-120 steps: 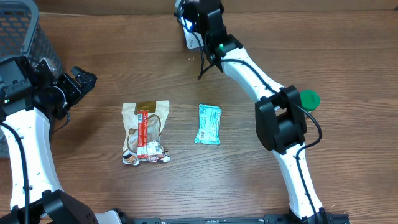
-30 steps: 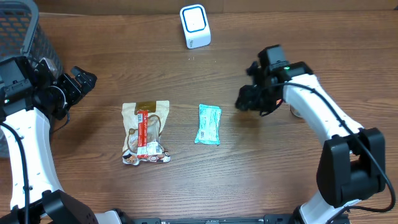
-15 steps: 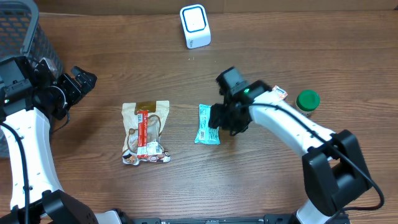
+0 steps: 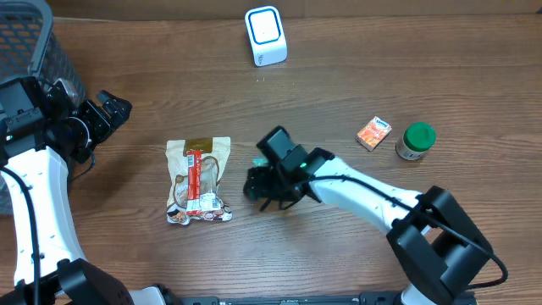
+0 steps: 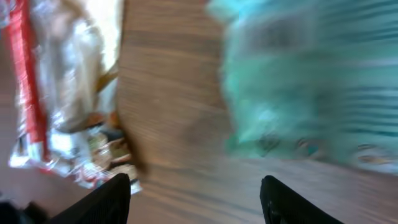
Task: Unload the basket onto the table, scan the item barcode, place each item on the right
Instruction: 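Move the right gripper over the mint-green packet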
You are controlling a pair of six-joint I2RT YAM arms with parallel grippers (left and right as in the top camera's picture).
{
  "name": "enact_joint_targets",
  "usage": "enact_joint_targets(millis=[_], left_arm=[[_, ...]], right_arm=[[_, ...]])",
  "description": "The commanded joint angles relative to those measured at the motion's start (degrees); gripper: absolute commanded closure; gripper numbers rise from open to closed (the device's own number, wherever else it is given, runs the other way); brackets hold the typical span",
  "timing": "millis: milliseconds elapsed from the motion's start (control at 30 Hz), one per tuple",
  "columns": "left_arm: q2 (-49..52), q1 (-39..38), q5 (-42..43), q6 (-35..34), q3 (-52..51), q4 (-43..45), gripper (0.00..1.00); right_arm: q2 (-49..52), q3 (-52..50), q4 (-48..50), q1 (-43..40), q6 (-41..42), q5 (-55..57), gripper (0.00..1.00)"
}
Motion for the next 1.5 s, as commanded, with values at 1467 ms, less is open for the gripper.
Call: enact_joint_targets(millis=[1467], left_arm=[[-0.90, 0.07, 0.00, -0.31, 0.37, 0.04, 0.00]], right_arm=[[-15.74, 7.08, -15.19, -18.75, -1.86, 6.49, 0.00]])
